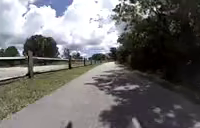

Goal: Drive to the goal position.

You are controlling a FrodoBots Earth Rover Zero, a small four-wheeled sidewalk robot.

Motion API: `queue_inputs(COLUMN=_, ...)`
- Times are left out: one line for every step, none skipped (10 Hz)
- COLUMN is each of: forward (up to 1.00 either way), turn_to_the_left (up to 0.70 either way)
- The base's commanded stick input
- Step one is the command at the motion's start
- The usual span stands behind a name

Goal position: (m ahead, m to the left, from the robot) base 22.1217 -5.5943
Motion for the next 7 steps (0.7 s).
queue_inputs(forward=0.7, turn_to_the_left=0.01)
queue_inputs(forward=0.7, turn_to_the_left=0.01)
queue_inputs(forward=0.7, turn_to_the_left=0.01)
queue_inputs(forward=0.7, turn_to_the_left=0.01)
queue_inputs(forward=0.7, turn_to_the_left=-0.34)
queue_inputs(forward=0.7, turn_to_the_left=-0.34)
queue_inputs(forward=0.7, turn_to_the_left=-0.18)
